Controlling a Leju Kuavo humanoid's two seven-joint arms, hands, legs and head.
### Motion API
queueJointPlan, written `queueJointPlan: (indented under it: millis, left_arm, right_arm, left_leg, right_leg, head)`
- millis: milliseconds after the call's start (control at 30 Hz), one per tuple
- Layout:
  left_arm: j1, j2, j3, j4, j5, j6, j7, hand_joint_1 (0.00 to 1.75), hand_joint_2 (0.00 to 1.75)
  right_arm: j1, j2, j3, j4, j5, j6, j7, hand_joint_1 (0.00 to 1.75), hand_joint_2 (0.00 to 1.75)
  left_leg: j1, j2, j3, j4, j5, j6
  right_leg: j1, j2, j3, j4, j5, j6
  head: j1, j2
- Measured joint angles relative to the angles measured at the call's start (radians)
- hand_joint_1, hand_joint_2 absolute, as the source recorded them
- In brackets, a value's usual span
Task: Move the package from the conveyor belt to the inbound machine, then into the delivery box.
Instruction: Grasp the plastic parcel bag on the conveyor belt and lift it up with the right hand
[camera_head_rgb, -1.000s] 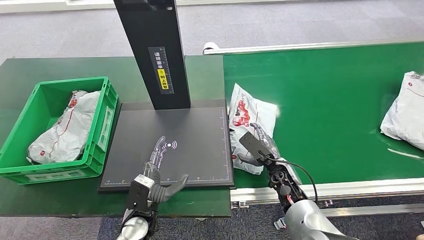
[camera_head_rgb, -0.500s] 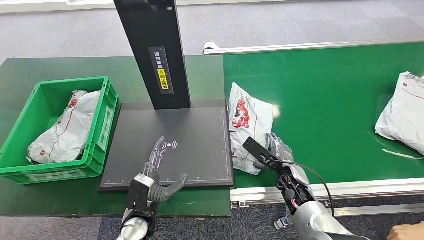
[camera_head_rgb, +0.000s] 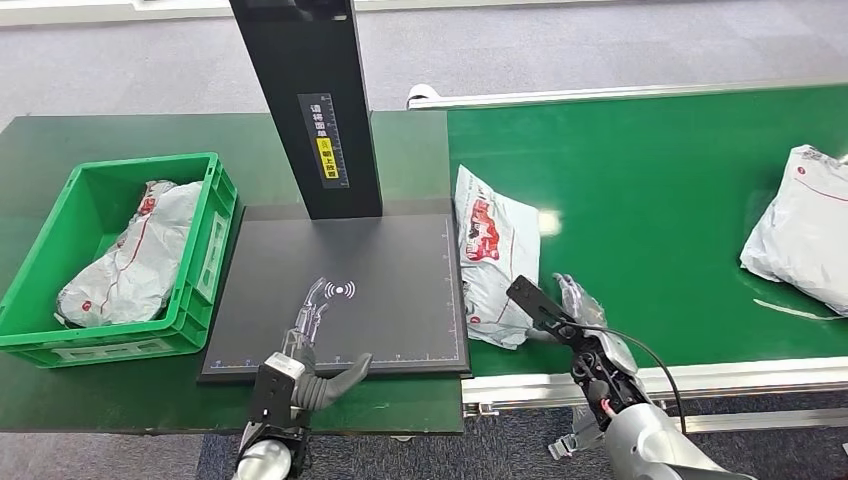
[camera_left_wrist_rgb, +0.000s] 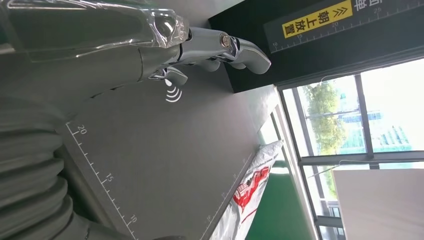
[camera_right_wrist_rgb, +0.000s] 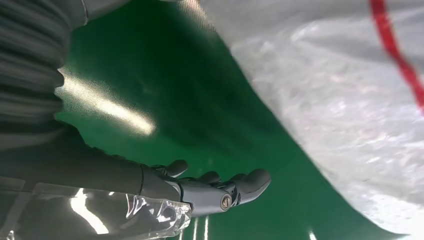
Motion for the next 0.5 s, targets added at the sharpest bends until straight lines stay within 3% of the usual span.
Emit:
queueJointPlan:
  millis: [200, 500]
  left_arm:
    - [0.000, 0.008, -0.011, 0.002, 0.000, -0.009, 0.000, 0.00, 1.75]
    - [-0.001, 0.017, -0.027, 0.007, 0.004, -0.014, -0.001, 0.00, 1.75]
  right_arm:
    - [0.001, -0.007, -0.034, 0.004, -0.050, 0.008, -0.067, 0.00, 1.75]
    - [0.013, 0.025, -0.089, 0.010, -0.106, 0.016, -0.151, 0.00, 1.75]
  left_leg:
    - [0.000, 0.000, 0.000, 0.000, 0.000, 0.000]
    - [0.000, 0.001, 0.000, 0.000, 0.000, 0.000]
  right_leg:
    - [0.000, 0.000, 0.000, 0.000, 0.000, 0.000]
    - [0.000, 0.000, 0.000, 0.000, 0.000, 0.000]
  head:
    - [0.000, 0.000]
    - [0.000, 0.000]
